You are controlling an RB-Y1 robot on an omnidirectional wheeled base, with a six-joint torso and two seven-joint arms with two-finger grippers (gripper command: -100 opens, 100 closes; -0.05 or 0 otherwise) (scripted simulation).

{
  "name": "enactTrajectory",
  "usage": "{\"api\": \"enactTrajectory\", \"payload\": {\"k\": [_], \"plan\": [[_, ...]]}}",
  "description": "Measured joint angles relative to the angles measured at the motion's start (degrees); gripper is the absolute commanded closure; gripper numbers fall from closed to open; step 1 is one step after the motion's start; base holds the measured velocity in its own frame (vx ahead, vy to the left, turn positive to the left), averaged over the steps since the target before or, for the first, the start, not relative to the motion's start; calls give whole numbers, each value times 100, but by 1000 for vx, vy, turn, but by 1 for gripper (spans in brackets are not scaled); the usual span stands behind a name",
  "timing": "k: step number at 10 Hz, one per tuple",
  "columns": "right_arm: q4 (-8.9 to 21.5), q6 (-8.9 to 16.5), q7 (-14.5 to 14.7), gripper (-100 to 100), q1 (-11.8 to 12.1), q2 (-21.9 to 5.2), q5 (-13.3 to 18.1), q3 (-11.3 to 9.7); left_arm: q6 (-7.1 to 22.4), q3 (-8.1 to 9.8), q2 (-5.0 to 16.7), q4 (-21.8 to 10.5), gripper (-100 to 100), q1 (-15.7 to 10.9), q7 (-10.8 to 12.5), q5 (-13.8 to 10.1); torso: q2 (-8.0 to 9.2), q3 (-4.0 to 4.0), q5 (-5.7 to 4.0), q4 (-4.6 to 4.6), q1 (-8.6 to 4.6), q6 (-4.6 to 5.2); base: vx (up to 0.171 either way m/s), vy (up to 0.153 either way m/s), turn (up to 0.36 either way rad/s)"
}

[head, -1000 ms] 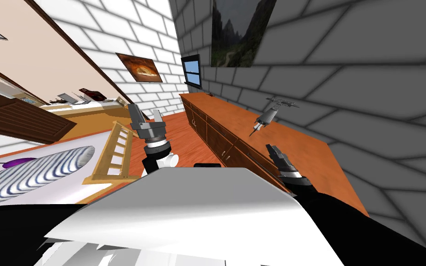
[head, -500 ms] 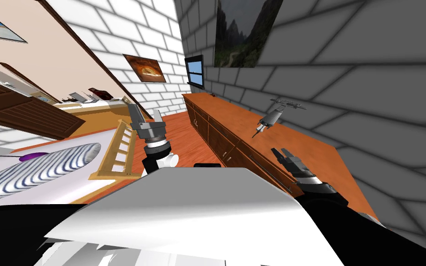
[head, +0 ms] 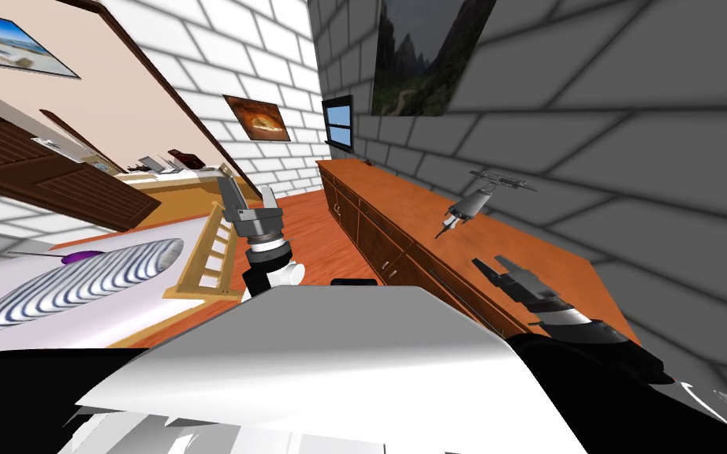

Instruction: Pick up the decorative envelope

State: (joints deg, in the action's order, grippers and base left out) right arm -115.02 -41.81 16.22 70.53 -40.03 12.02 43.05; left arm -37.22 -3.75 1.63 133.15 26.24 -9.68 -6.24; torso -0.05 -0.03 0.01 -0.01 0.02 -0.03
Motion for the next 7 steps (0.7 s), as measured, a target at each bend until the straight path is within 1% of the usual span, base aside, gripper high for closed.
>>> {"api": "enactTrajectory", "payload": {"k": [1, 2, 5, 6, 7], "plan": [[47, -45, 28, -100, 108, -105, 57, 152, 0, 0, 0, 0, 0, 1, 0, 0, -1, 0, -1, 0, -1, 3, 16, 3, 145], [113, -102, 76, -100, 285, -264, 173, 327, 0, 0, 0, 0, 0, 0, 0, 0, -3, -2, -1, -1, -1, 0, 15, 0, 71], [344, -279, 202, -100, 681, -694, 422, 836, 0, 0, 0, 0, 0, 1, 0, 0, -3, -2, -1, 0, -2, 3, 16, -1, 108], [413, -345, 254, -100, 850, -870, 547, 1011, 0, 0, 0, 0, 0, 0, 0, 0, -4, -2, -1, -1, -3, 0, 11, -6, 76], [460, -400, 298, -100, 985, -974, 617, 1181, 0, 0, 0, 0, 0, 1, 0, 0, -2, -1, -2, 0, -3, 3, 15, -8, 154]]}}
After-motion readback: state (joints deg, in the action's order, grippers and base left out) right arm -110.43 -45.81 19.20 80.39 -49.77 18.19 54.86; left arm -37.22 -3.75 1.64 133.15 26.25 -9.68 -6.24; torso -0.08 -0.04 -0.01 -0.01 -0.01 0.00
